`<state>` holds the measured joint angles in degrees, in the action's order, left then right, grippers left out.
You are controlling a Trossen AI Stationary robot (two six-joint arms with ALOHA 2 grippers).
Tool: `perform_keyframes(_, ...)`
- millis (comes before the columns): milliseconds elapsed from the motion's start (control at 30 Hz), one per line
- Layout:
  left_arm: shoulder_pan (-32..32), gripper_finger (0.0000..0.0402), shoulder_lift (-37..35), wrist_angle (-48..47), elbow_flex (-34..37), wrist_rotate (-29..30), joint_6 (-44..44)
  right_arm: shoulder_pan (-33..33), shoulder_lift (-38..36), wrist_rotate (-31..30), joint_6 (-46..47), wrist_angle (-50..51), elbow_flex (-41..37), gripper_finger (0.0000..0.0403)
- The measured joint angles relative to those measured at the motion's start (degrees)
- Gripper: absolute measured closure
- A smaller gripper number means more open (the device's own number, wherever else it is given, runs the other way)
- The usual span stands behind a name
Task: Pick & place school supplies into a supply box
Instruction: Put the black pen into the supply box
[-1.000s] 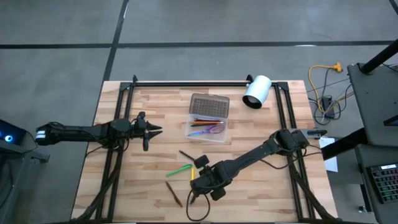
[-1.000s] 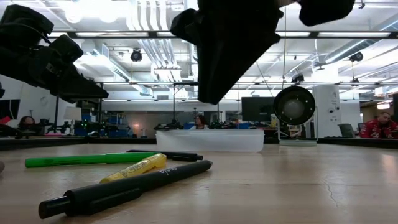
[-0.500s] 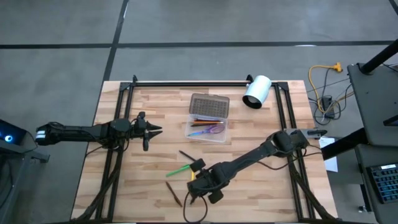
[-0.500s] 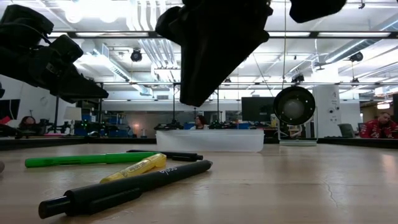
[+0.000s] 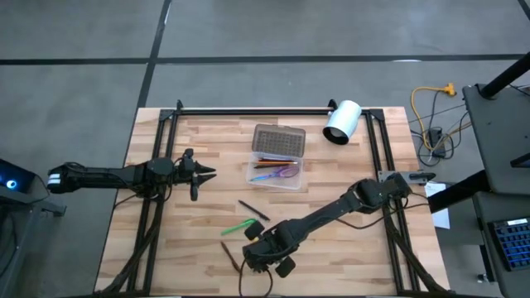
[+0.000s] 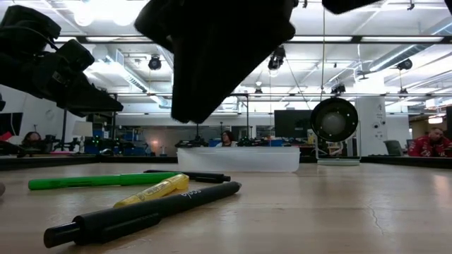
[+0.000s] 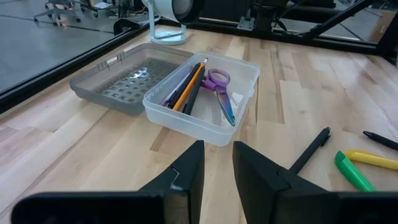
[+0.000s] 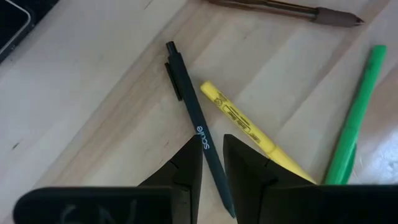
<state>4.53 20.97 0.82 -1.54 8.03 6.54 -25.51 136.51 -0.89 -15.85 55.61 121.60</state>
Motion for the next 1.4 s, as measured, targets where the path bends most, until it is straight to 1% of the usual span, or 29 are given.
perform_keyframes(300,0.00,0.0332,0.00,0.02,0.02,0.00,0.00,0.93,1.13,-0.16,-1.38,1.19,0.70,0.0346)
perform_keyframes(467,0.00,0.0332,0.00,0.02,0.00,0.00,0.01,1.80,1.13,-0.56,0.08,1.19,0.73,0.0346)
perform_keyframes(667,0.01,0.0332,0.00,0.00,0.00,0.00,-0.01,2.07,1.13,-0.54,-4.44,1.21,0.66,0.0346)
perform_keyframes(933,0.01,0.0332,0.00,0.02,0.00,0.00,0.01,2.07,1.26,-0.52,-5.69,5.72,0.11,0.0346)
perform_keyframes(1267,0.01,0.0332,0.00,0.02,0.00,0.00,0.01,1.79,1.37,-0.56,-10.94,5.65,-1.86,0.0346)
perform_keyframes(1400,0.00,0.0332,0.00,0.00,0.02,0.00,0.01,1.79,1.37,-0.58,-11.57,5.16,-1.93,0.0346)
